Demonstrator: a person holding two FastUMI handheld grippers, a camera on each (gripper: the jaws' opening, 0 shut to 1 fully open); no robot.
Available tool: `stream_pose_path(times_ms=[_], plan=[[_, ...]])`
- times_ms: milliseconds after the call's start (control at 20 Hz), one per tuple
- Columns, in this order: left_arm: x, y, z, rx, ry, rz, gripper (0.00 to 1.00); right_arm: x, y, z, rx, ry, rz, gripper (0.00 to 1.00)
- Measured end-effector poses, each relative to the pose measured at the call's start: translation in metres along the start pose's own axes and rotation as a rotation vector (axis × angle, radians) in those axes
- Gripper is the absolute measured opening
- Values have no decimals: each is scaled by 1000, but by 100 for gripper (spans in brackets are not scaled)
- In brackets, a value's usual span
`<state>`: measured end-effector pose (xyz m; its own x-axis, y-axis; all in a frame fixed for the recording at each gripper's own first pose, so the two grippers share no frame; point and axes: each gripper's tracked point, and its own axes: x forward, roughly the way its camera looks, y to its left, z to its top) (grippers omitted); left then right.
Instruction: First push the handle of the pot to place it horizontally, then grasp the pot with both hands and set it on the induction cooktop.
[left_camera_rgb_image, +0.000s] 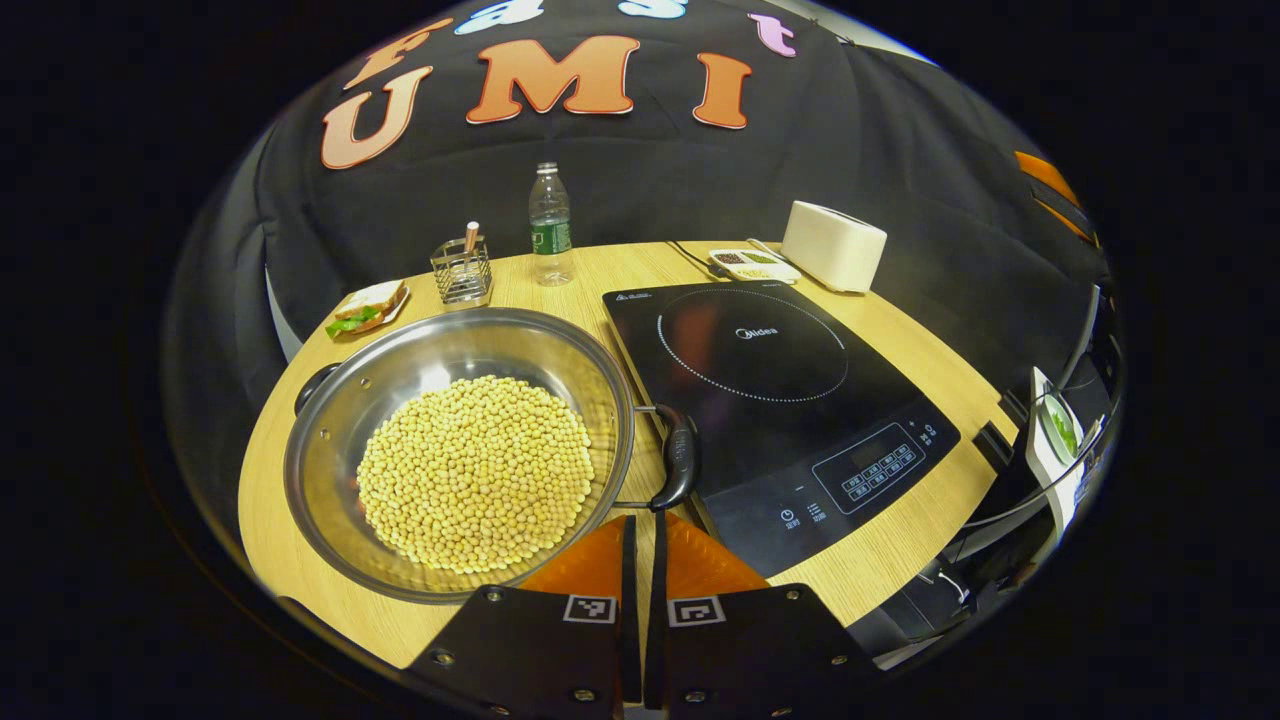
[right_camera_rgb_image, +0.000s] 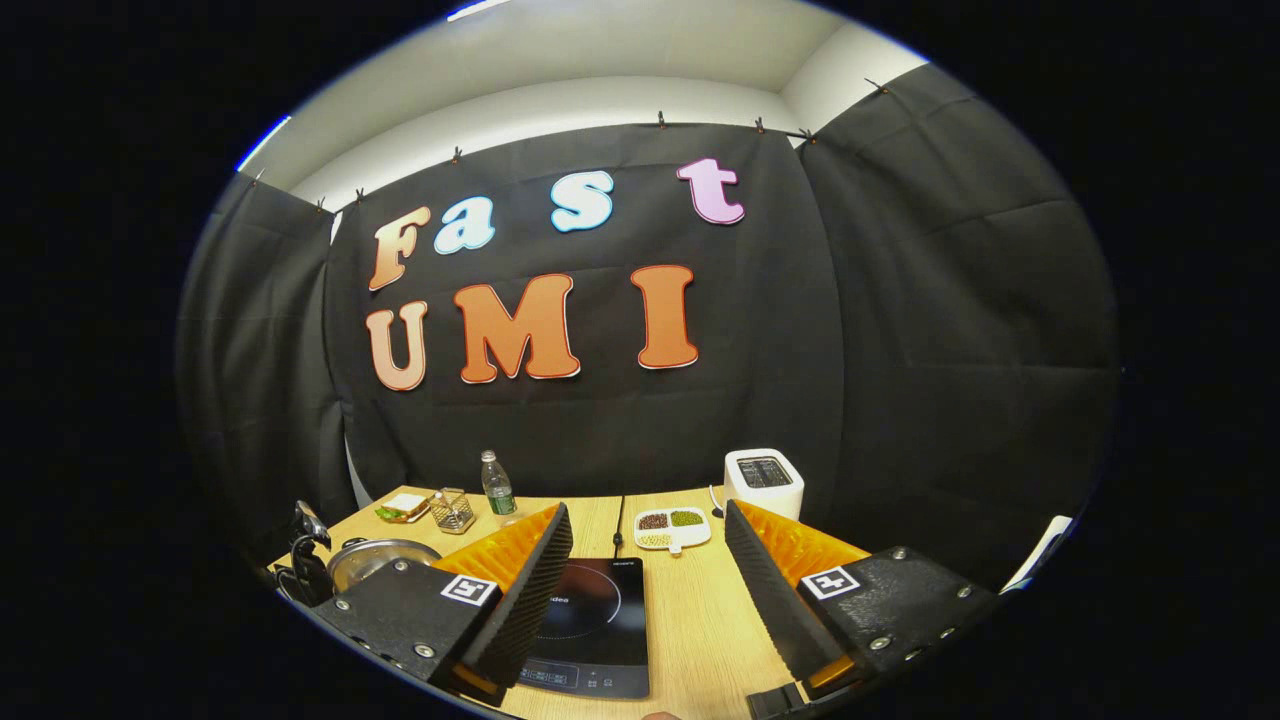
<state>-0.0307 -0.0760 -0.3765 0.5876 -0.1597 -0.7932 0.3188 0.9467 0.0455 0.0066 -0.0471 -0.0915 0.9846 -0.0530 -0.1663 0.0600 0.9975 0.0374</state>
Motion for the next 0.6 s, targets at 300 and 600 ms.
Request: stream_pose_path(times_ms=[300, 600], plan=[[11, 0, 7, 4, 0, -1, 4, 4, -11, -6, 2, 14, -20, 95], [21, 1, 15, -2, 2, -8, 3, 11, -20, -11, 11, 25, -36, 95]])
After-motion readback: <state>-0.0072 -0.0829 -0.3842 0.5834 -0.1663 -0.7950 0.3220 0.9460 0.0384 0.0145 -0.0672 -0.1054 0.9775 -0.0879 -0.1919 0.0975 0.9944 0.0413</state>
